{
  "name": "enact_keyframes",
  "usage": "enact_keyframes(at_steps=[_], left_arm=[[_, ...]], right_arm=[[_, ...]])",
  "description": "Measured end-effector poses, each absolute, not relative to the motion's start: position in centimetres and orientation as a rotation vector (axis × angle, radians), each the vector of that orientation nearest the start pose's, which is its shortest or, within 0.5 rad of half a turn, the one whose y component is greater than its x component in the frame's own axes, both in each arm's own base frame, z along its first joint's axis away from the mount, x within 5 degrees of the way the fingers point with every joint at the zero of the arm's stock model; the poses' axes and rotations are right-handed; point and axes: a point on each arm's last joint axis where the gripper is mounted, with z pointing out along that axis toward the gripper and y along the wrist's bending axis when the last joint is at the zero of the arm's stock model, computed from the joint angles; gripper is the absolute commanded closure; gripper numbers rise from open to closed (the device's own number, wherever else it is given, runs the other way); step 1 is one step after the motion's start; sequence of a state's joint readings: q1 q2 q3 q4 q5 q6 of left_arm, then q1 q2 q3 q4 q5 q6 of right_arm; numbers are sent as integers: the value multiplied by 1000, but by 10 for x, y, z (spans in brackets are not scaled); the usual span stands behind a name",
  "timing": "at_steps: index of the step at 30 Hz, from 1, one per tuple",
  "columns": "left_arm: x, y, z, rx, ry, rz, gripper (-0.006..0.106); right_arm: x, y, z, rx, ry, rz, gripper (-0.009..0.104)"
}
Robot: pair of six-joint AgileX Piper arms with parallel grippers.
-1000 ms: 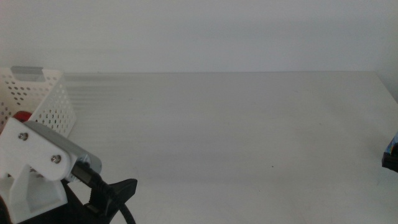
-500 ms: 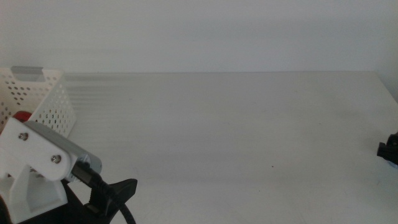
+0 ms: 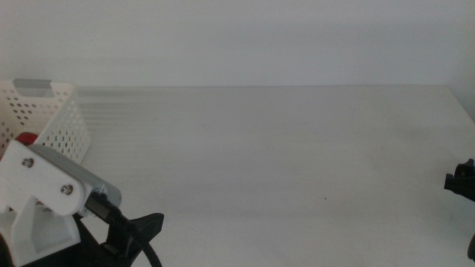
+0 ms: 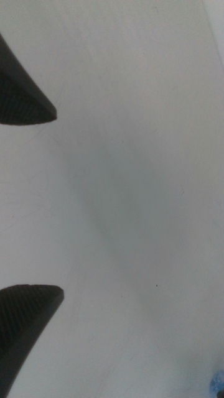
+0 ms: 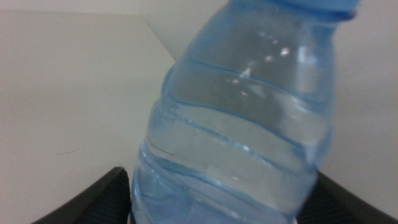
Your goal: Use arms to grab the bottles and put them into the dustbin to the left of the table.
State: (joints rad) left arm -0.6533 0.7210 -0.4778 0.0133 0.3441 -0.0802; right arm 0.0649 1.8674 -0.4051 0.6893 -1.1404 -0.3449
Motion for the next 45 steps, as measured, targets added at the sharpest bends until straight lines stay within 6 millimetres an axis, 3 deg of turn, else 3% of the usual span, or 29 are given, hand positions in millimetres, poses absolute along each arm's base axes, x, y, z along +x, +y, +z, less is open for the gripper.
enact_keyframes(at_steps=[3, 7, 9, 10, 14, 19, 30, 36, 40, 45], left_arm=[[115, -87, 277, 604, 2012, -435, 21], [115, -87, 277, 604, 2012, -435, 21], [115, -87, 277, 604, 2012, -435, 21], [115, -87, 277, 604, 2012, -435, 21], [115, -87, 277, 604, 2012, -435, 21], [115, -87, 277, 604, 2012, -435, 21], [115, -87, 277, 604, 2012, -435, 21], [115, -87, 277, 604, 2012, -435, 21], [115, -87, 277, 604, 2012, -435, 21], [115, -87, 277, 604, 2011, -434, 21]], right_arm=[[269, -41, 113, 352, 1848, -571, 31], [273, -44, 114, 361, 1842, -574, 68], [274, -43, 114, 349, 1843, -567, 92], [274, -42, 114, 342, 1845, -563, 95], [277, -25, 121, 283, 1849, -493, 95], [287, 17, 146, 48, 1776, -315, 95], [310, 161, 203, -577, 1761, 202, 95], [319, 212, 226, -716, 1715, 366, 95], [333, 230, 225, -737, 1699, 429, 95], [355, 250, 200, -766, 1727, 445, 95]])
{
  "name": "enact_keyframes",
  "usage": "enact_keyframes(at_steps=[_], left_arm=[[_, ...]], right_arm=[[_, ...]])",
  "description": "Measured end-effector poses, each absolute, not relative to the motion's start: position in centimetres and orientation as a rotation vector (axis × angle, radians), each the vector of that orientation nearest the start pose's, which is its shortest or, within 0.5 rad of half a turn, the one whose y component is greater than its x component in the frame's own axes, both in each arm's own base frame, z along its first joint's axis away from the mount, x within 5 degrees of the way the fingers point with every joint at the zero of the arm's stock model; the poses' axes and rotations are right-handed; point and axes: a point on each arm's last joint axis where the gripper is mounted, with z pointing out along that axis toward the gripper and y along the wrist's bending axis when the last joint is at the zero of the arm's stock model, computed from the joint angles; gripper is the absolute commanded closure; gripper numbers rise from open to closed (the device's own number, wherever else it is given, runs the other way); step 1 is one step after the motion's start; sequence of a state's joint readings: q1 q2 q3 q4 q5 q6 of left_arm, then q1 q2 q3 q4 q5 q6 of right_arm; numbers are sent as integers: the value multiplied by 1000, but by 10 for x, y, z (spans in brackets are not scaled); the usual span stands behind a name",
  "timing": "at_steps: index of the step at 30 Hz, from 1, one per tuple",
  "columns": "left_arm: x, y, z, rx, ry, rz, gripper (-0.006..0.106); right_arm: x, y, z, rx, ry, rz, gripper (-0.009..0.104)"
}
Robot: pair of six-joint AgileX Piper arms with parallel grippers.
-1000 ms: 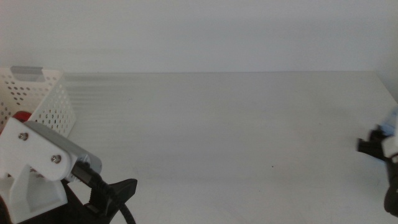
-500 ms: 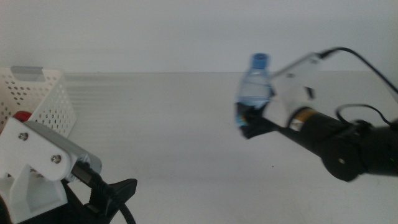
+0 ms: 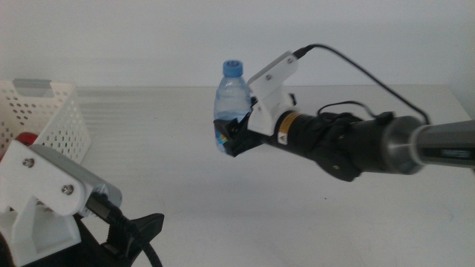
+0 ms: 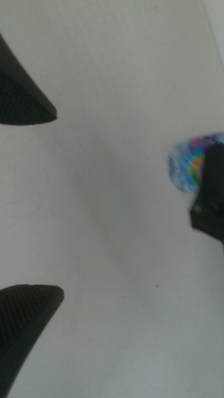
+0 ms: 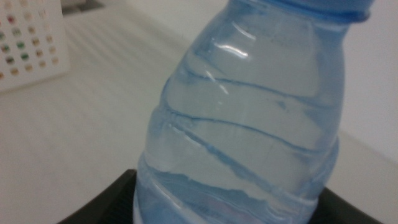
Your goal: Use arms to grab the bottles and put them into the dustbin to the left of the table.
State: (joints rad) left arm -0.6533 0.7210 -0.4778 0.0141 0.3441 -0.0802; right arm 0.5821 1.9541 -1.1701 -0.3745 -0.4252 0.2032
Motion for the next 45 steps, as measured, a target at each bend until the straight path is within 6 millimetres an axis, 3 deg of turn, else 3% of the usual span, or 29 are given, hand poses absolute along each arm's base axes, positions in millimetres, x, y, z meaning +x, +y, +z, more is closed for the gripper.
enact_keyframes(at_steps=[9, 13, 14, 15, 17, 20, 23, 29, 35, 45], left_arm=[[115, -87, 277, 604, 2011, -434, 21], [115, -87, 277, 604, 2011, -434, 21], [115, -87, 277, 604, 2011, -434, 21], [115, -87, 277, 604, 2011, -434, 21], [115, -87, 277, 604, 2011, -434, 21], [115, -87, 277, 604, 2011, -434, 21], [115, -87, 277, 604, 2011, -434, 21], [115, -87, 277, 604, 2011, -434, 21], [115, -87, 277, 604, 2011, -434, 21], [115, -87, 277, 604, 2011, -434, 21]], right_arm=[[376, 274, 154, -821, 1765, 439, 94], [378, 276, 148, -844, 1745, 431, 84], [378, 277, 148, -847, 1741, 431, 79], [378, 277, 148, -847, 1743, 431, 55], [378, 277, 148, -839, 1747, 438, 39], [378, 277, 148, -810, 1764, 460, 23], [377, 276, 150, -764, 1789, 495, 16], [360, 265, 167, -717, 1822, 532, 16], [322, 241, 193, -738, 1823, 537, 16], [244, 182, 270, -672, 1755, 513, 21]])
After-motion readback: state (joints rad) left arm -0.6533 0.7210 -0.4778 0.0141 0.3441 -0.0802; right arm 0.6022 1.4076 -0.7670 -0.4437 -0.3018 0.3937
